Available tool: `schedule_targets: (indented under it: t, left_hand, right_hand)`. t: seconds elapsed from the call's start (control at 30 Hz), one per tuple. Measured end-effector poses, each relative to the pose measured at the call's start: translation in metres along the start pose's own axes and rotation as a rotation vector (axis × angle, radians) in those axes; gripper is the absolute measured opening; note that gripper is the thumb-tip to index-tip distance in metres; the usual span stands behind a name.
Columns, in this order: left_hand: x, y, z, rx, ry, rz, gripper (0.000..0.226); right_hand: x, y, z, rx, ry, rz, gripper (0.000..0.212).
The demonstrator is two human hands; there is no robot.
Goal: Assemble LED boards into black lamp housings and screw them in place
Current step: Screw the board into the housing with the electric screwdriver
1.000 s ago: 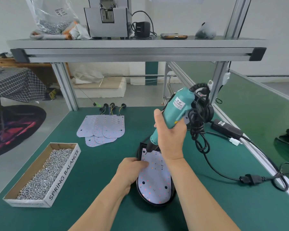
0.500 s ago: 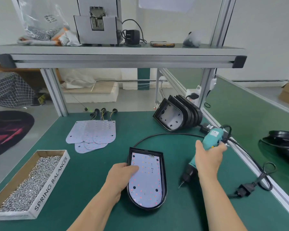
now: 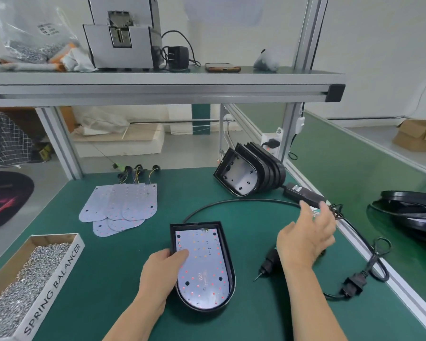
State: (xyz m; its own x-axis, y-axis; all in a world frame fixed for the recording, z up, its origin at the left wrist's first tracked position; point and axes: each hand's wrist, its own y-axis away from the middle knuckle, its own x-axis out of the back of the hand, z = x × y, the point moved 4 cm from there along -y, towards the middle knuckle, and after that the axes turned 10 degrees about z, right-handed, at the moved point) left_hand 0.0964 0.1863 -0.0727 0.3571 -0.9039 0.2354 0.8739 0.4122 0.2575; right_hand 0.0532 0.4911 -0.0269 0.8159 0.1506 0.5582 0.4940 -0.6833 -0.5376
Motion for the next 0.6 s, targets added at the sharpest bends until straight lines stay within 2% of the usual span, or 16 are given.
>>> schedule_targets:
  t: [0.1,0.2,0.3,0.4,0.5,0.6]
  left_hand:
    - [0.0,-0.002,-0.002,0.003,-0.006,0.016,0.044]
    - [0.0,-0.002,0.0,-0.012,-0.013,0.051,0.061]
    - [0.0,0.0,0.002,-0.012,-0.017,0.046,0.06]
    - [0.0,0.002,0.003,-0.004,-0.026,0.039,0.046]
    - [0.0,0.002,0.004,-0.001,-0.023,0.06,0.058]
    - [0.001,0.004,0.006,0.005,-0.035,0.078,0.05]
  right_hand:
    - [-0.012,-0.009,-0.014,0.187,-0.004,-0.054,0.04]
    - [-0.04,-0.028,-0.027,0.326,0.123,-0.347,0.042]
    - [-0.06,-0.047,-0.033,0.371,0.335,-0.569,0.039]
    - [-0.068,-0.06,-0.037,0.436,0.456,-0.646,0.037]
    - [-0.075,-0.064,-0.036,0.517,0.558,-0.675,0.032]
    - [-0.081,-0.059,-0.032,0.58,0.519,-0.666,0.03]
